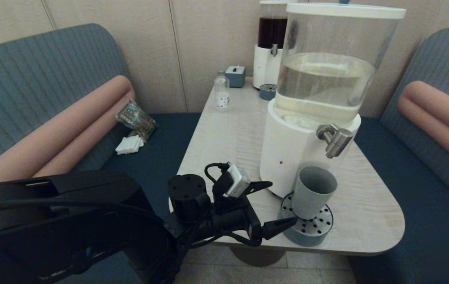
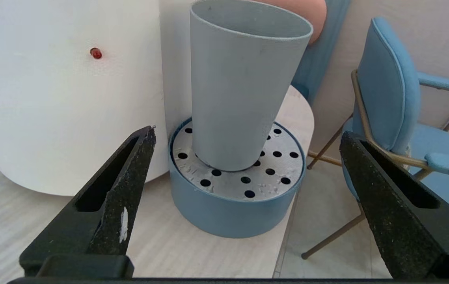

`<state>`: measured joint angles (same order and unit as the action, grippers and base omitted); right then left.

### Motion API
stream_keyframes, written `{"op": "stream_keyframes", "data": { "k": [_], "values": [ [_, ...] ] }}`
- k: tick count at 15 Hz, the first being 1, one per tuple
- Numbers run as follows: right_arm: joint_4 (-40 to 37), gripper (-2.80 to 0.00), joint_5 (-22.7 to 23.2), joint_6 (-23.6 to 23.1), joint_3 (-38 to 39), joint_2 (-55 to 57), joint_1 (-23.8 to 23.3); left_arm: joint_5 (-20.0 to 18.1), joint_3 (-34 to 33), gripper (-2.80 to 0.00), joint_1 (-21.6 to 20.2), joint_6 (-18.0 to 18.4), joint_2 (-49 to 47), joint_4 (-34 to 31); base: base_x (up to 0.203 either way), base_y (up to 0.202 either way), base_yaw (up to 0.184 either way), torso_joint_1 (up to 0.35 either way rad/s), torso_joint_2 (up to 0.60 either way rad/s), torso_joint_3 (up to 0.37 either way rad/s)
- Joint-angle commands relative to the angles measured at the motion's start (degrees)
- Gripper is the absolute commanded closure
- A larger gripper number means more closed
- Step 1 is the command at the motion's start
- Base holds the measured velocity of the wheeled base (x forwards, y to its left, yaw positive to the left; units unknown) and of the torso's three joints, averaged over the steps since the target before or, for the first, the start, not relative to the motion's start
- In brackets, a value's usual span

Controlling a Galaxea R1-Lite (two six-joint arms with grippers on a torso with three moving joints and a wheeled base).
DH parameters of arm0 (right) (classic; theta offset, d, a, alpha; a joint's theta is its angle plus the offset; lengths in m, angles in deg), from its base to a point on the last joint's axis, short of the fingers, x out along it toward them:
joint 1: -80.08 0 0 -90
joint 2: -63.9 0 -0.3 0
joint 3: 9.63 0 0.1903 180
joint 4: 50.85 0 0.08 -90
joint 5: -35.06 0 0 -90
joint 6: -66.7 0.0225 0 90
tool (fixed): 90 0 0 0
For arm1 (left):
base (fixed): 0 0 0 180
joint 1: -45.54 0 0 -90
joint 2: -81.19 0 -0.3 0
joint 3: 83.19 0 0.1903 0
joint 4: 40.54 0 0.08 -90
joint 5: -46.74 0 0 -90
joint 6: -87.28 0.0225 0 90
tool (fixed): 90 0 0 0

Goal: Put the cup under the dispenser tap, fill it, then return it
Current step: Place the cup next to the water dispenser

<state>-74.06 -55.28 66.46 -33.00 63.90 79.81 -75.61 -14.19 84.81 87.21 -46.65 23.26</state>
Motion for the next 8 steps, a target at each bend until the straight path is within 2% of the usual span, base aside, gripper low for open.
{"op": "stream_keyframes", "data": {
  "k": [1,8],
  "values": [
    [0.02,0.0,-0.02,-0.02,0.0,0.09,0.0,-0.24,0.88,-2.8,0.01,-0.02,-0.96,0.49,0.0,0.0,0.0,0.0,0.0,0.0],
    [0.02,0.0,-0.02,-0.02,0.0,0.09,0.0,-0.87,3.5,-2.8,-0.69,-0.37,-2.61,0.49,0.0,0.0,0.0,0.0,0.0,0.0]
  ]
}}
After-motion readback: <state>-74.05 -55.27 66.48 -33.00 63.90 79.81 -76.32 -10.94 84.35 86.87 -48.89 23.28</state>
